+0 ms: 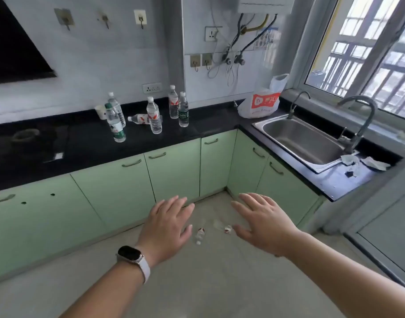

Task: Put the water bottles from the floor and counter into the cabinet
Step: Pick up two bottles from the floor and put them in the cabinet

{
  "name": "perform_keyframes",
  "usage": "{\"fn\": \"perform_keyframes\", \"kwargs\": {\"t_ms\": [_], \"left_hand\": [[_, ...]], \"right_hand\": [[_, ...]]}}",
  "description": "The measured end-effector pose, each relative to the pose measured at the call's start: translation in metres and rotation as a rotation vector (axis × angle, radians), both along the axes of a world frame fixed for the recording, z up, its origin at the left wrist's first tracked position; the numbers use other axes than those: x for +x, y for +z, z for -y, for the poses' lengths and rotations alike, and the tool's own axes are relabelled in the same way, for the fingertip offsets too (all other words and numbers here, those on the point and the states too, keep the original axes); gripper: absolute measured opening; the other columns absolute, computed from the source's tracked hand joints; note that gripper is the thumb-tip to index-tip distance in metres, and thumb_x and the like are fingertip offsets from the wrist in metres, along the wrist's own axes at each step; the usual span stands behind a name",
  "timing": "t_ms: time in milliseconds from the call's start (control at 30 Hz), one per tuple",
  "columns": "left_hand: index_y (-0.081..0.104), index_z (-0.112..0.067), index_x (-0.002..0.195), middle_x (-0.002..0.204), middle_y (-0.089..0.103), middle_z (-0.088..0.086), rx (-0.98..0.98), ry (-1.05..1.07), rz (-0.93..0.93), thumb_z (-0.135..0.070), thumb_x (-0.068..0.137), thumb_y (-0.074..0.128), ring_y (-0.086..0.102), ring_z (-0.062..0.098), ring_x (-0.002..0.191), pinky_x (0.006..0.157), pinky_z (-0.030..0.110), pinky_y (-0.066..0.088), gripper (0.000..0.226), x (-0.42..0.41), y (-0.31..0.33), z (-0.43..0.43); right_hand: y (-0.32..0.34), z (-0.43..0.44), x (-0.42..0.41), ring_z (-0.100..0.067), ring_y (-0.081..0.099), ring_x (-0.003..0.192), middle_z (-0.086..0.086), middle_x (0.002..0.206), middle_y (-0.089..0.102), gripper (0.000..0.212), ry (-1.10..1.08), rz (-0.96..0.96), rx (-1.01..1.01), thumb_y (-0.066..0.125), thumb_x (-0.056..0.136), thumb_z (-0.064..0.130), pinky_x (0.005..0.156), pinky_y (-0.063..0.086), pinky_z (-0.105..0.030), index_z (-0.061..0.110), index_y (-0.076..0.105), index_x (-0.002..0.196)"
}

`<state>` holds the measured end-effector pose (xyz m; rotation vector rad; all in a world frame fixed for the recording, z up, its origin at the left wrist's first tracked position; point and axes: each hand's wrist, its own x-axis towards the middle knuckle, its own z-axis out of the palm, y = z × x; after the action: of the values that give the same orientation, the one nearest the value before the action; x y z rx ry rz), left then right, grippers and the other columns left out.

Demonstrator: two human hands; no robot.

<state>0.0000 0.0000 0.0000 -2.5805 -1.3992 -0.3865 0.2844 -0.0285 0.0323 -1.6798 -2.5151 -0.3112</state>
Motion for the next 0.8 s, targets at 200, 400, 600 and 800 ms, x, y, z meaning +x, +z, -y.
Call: {"fn": "perform_keyframes", "kwargs": {"t_ms": [200, 400, 600, 800], "left_hand": [[0.070, -0.017, 0.123, 0.127, 0.067, 0.009, -0.068, -0.024, -0.007, -0.042, 0.087, 0.047, 0.062, 0.031, 0.119, 0.100, 0.043, 0.040, 0.050, -0.002, -0.011, -0.068], [0.069, -0.017, 0.124, 0.127, 0.067, 0.009, -0.099, -0.031, 0.018, -0.043, 0.087, 0.047, 0.061, 0.030, 0.118, 0.100, 0.042, 0.039, 0.050, 0.012, -0.024, -0.112], [0.070, -0.017, 0.123, 0.125, 0.067, 0.008, -0.190, 0.002, 0.022, -0.043, 0.086, 0.047, 0.062, 0.030, 0.117, 0.097, 0.042, 0.046, 0.050, 0.048, -0.043, -0.158], [0.072, -0.017, 0.120, 0.124, 0.069, 0.008, -0.340, 0.140, -0.021, -0.044, 0.084, 0.046, 0.065, 0.030, 0.115, 0.096, 0.046, 0.052, 0.052, 0.105, -0.072, -0.218]], "right_hand": [[-0.005, -0.051, -0.005, -0.025, 0.058, 0.119, -0.003, 0.128, 0.061, 0.058, -0.052, 0.014, -0.024, 0.042, 0.087, 0.060, 0.100, 0.046, -0.040, 0.023, 0.061, 0.127], [-0.024, -0.094, 0.011, -0.026, 0.057, 0.119, -0.004, 0.128, 0.060, 0.058, -0.076, 0.011, -0.103, 0.043, 0.087, 0.060, 0.099, 0.046, -0.041, 0.022, 0.061, 0.127], [-0.054, -0.151, 0.043, -0.026, 0.061, 0.114, -0.004, 0.123, 0.063, 0.055, -0.068, -0.029, -0.180, 0.049, 0.083, 0.060, 0.094, 0.050, -0.039, 0.022, 0.064, 0.121], [-0.099, -0.233, 0.097, -0.027, 0.063, 0.108, -0.004, 0.115, 0.065, 0.055, -0.046, -0.093, -0.300, 0.048, 0.080, 0.058, 0.087, 0.052, -0.038, 0.020, 0.067, 0.114]]}}
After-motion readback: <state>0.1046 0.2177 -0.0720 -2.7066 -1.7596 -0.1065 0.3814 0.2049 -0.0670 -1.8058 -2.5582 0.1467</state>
